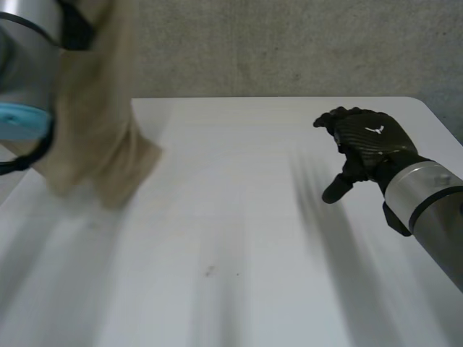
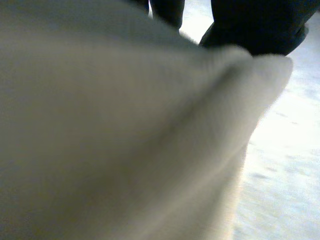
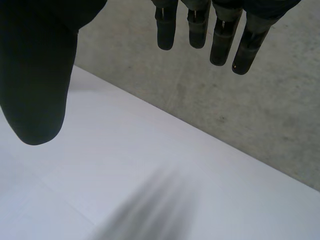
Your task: Fold the shorts.
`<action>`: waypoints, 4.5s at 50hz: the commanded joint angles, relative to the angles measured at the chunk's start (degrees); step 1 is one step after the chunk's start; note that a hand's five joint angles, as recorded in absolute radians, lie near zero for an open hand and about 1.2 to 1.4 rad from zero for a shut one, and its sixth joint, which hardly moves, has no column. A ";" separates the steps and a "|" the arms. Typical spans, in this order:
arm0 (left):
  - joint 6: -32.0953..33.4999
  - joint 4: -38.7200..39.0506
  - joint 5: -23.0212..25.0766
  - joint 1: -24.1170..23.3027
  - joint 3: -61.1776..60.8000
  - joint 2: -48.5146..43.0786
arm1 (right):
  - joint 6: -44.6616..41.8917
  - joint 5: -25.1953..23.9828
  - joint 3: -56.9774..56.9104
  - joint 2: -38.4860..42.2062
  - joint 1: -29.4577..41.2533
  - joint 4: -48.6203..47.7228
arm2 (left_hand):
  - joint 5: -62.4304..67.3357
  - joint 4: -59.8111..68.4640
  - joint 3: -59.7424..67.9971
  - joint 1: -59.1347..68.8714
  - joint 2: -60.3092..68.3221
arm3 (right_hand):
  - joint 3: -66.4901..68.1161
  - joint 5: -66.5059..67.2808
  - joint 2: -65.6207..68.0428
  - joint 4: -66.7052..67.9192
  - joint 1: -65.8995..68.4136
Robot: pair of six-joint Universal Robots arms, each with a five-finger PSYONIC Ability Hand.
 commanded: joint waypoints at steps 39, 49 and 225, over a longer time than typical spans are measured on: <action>25.34 -13.67 4.93 -14.49 -18.55 -2.70 | -17.90 -15.28 6.82 3.70 -13.08 2.42 | -53.23 -56.17 -55.56 -51.04 -55.69 | -2.06 -3.76 -2.14 -2.97 -1.13; 28.33 -23.43 4.57 -9.57 -18.55 -6.29 | -15.10 -15.72 6.82 8.44 -12.99 7.70 | -52.56 -55.50 -54.89 -50.37 -55.02 | 7.09 5.39 7.01 6.18 8.02; 44.24 -9.81 5.01 8.10 -54.59 9.78 | -11.75 -8.51 6.20 18.38 -1.56 -11.81 | -40.78 -43.73 -43.11 -38.59 -43.25 | 55.65 53.95 55.57 54.74 56.58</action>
